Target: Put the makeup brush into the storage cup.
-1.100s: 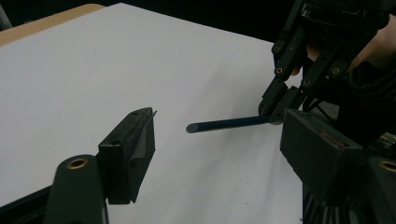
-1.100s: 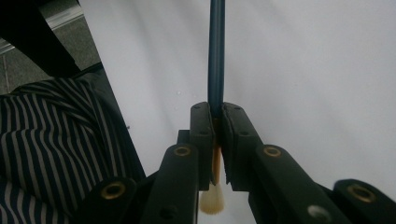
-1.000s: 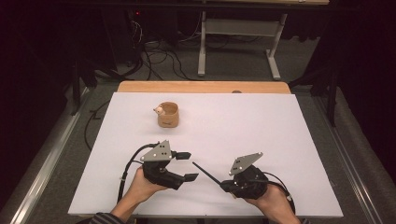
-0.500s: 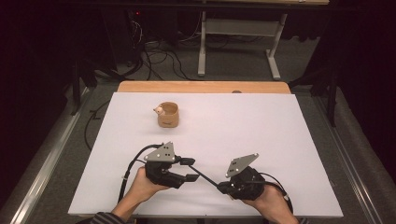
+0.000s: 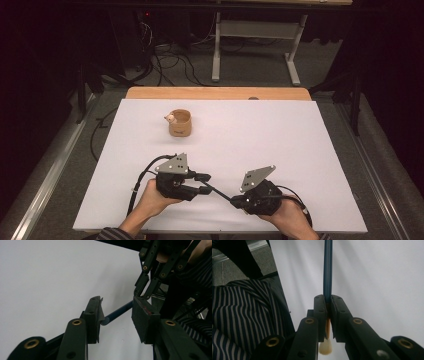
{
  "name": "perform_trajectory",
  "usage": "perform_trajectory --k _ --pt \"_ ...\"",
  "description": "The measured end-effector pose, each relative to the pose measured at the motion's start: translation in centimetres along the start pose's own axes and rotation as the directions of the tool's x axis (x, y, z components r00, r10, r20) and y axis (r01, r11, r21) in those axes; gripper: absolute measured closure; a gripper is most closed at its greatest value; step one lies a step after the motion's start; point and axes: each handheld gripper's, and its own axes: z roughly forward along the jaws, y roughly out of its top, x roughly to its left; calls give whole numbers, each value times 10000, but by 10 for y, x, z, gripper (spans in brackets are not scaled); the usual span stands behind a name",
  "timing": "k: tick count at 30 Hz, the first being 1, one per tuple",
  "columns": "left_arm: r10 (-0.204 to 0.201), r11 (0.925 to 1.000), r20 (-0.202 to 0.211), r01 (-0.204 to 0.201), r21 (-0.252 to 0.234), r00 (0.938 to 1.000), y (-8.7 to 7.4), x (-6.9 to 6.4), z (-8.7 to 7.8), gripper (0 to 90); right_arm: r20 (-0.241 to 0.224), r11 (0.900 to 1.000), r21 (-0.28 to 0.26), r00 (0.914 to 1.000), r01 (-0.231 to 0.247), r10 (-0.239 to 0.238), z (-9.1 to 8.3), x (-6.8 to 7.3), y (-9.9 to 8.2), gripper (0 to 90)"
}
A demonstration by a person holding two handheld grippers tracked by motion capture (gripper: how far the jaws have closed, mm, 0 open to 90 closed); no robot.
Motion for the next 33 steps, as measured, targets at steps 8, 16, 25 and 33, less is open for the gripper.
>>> perform_trajectory --k 8,16,25,33 --pt "-3 10000 190 3 -11 9998 0 1 -2 668 -47 9997 -33 9997 240 -240 0 0 0 857" --pt "84 9999 274 -86 76 9996 1 0 -3 690 -28 9994 -46 9994 340 -340 0 0 0 856" --pt "89 10000 758 -92 32 9971 3 0 -4 752 51 9979 -13 9979 642 -642 2 0 -1 850" --pt "313 9991 1257 -274 -330 9916 10 -6 -8 849 355 9974 -193 9970 689 -682 3 0 0 814"
